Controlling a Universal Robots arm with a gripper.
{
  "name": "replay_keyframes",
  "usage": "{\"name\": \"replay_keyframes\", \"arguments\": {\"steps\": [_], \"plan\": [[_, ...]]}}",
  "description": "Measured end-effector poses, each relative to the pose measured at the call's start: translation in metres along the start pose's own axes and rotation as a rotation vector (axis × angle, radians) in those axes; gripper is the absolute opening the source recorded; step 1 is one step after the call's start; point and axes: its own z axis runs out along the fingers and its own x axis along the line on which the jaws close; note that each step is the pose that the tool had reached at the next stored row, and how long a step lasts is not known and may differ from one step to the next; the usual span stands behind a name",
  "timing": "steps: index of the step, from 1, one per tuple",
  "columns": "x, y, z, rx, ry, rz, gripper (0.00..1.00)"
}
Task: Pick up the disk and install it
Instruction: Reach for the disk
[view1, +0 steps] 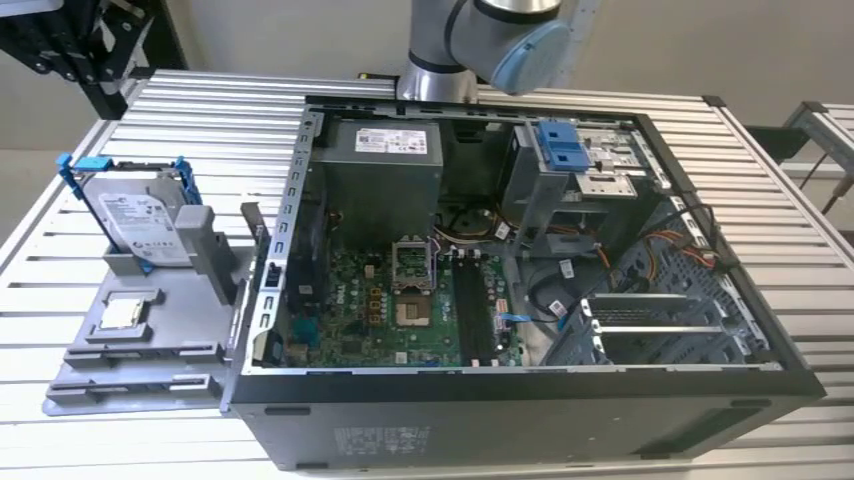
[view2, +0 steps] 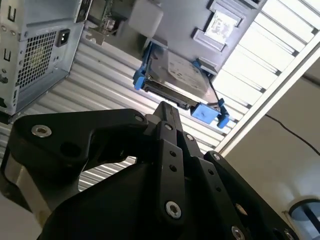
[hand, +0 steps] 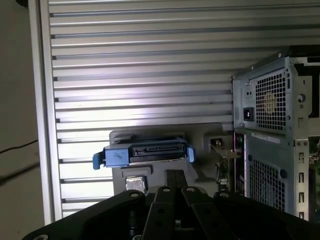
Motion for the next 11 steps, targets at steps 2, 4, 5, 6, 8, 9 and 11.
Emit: {"name": "replay_keyframes", "arguments": {"steps": [2,4,5,6,8,9,11], "plan": [[0.0087,-0.0009,-0.0003,0.0000,0.0000,0.000,0.00],[0.0175,-0.0023,-0.0005,0.0000,0.0000,0.000,0.00],[0.0214,-0.0030,-0.0006,-0.0001,-0.0001,0.000,0.00],[0.0256,-0.0040,-0.0008,0.0000,0.0000,0.000,0.00],[0.0334,-0.0059,-0.0011,0.0000,0.0000,0.000,0.00],[0.0374,-0.0069,-0.0012,-0.0001,0.0000,0.000,0.00],[0.0447,-0.0087,-0.0015,0.0000,0.0001,0.000,0.00]]}}
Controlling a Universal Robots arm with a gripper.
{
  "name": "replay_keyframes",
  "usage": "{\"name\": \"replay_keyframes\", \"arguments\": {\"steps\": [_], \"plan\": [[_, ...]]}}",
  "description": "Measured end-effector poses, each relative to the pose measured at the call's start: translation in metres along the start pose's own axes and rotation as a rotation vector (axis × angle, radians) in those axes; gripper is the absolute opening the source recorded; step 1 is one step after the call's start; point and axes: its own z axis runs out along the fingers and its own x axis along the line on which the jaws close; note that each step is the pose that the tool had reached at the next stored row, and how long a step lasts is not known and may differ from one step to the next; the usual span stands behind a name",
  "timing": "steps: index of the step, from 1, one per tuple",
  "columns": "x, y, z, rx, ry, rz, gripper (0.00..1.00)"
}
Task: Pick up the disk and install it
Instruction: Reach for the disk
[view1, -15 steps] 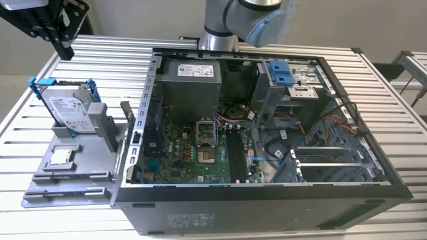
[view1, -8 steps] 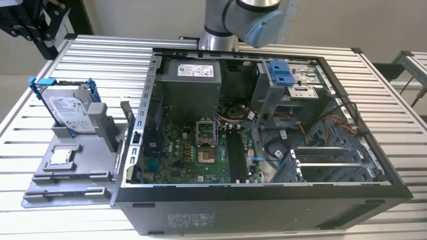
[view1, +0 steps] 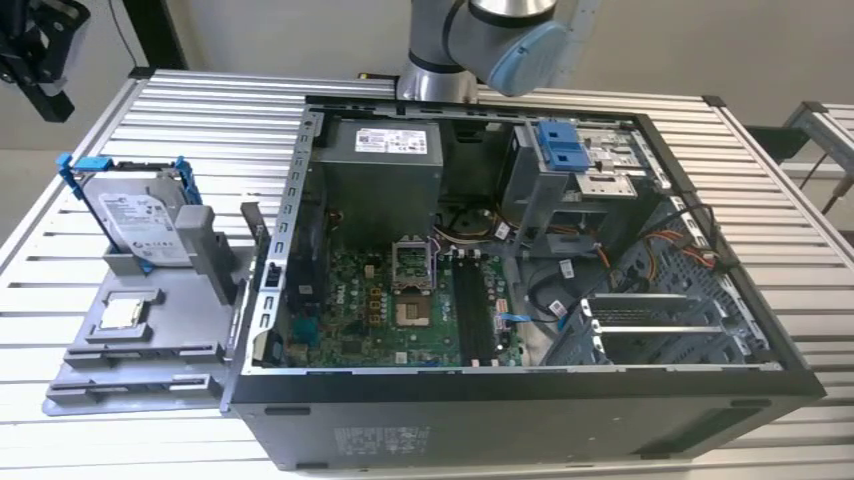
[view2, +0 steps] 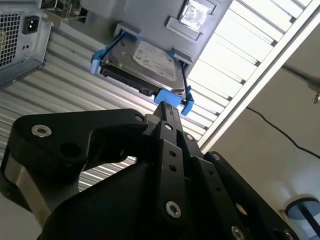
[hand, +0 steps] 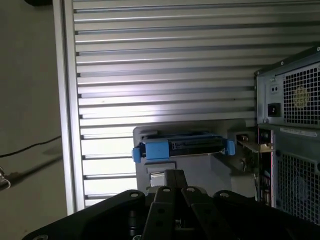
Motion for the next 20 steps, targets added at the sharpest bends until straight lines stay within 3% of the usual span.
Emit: {"name": "replay_keyframes", "arguments": {"steps": [11,15,20], "plan": [[0.0382,-0.0105,-0.0014,-0.0001,-0.0002,0.000,0.00],[0.0359,-0.0087,-0.0012,0.0000,-0.0001,0.000,0.00],[0.0148,-0.0062,0.0004,0.0008,0.0044,0.000,0.00]]}}
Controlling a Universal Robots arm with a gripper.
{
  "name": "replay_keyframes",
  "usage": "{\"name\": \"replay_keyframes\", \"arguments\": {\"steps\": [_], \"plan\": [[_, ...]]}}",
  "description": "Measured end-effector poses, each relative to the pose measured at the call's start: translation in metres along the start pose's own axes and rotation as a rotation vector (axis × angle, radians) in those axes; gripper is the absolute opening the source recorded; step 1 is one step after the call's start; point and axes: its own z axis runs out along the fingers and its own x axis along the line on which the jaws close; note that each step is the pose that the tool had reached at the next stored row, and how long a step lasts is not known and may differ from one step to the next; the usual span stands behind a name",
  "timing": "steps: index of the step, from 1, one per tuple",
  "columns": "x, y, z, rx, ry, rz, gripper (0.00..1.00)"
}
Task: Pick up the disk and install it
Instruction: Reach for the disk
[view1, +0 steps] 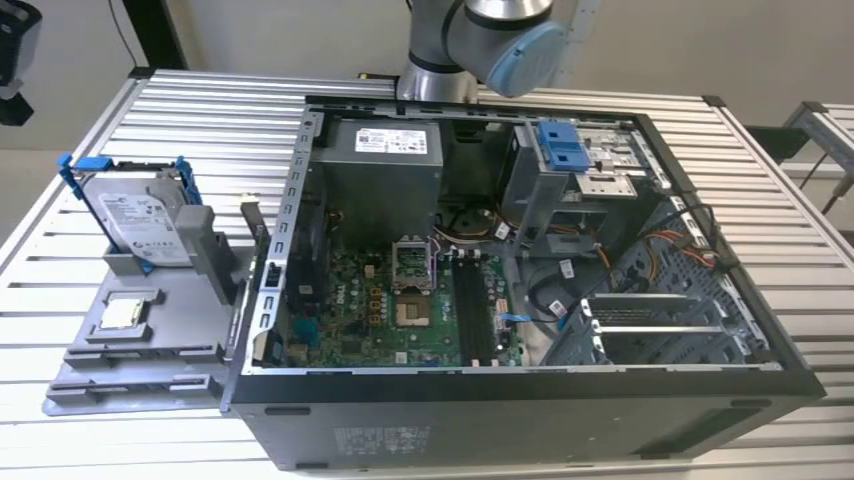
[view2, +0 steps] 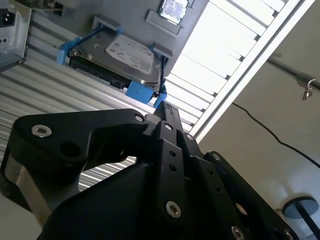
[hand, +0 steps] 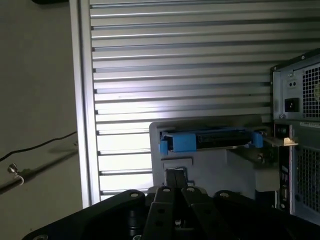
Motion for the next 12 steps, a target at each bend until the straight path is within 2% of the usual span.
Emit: {"name": "replay_keyframes", "arguments": {"steps": [3,5,7,10,12], "plan": [[-0.0134,0.0008,0.0017,0.0005,0.0031,0.000,0.00],[-0.0188,0.0018,0.0035,0.0011,0.0065,0.000,0.00],[-0.0189,0.0024,0.0048,0.0007,0.0078,-0.013,0.00],[-0.0189,0.0024,0.0056,0.0001,0.0100,-0.055,0.00],[-0.0188,0.0045,0.0058,0.0000,0.0110,-0.069,0.00]]}}
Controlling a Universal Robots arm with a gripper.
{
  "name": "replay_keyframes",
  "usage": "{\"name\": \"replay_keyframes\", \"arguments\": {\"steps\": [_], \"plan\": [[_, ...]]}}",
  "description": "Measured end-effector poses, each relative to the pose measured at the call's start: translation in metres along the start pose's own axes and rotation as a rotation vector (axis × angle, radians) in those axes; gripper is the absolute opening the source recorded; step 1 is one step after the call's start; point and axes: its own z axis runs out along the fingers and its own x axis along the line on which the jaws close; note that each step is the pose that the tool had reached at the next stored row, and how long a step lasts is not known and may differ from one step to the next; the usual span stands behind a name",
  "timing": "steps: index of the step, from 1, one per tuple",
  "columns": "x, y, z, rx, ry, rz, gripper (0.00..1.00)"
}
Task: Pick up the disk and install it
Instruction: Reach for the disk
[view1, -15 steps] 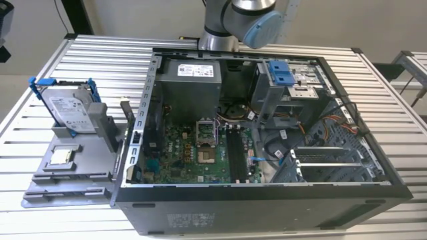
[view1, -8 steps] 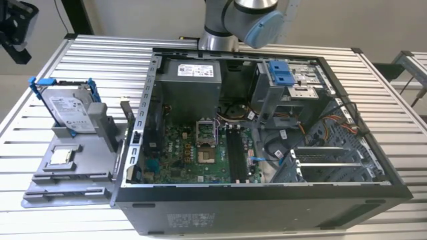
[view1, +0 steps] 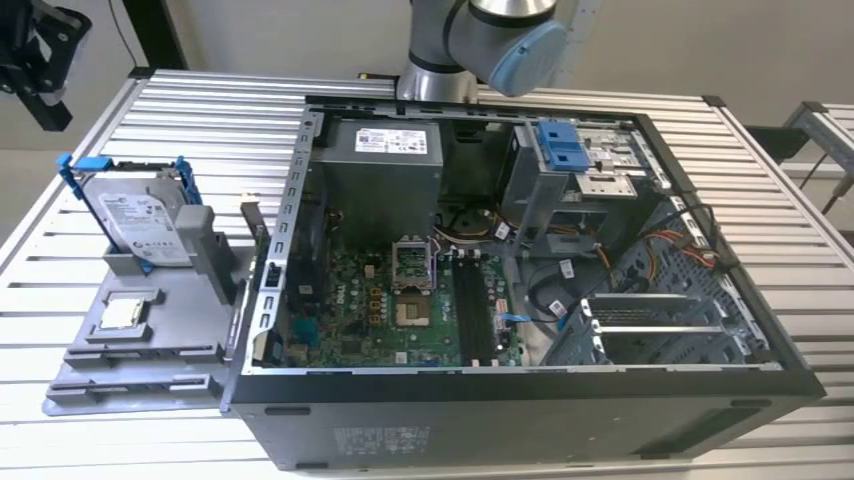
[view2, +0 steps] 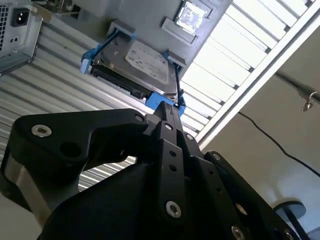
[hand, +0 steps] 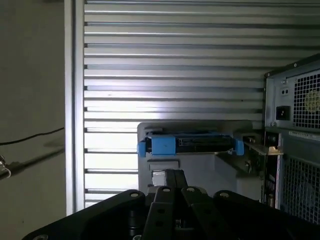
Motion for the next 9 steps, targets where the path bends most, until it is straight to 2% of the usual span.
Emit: {"name": "replay_keyframes", "arguments": {"steps": [4,7,9], "plan": [[-0.0001,0.0088,0.0005,-0.0001,0.0001,-0.006,0.00],[-0.0002,0.0103,0.0011,-0.0001,0.0002,-0.008,0.00],[-0.0002,0.0104,0.0011,-0.0001,0.0044,-0.008,0.00]]}}
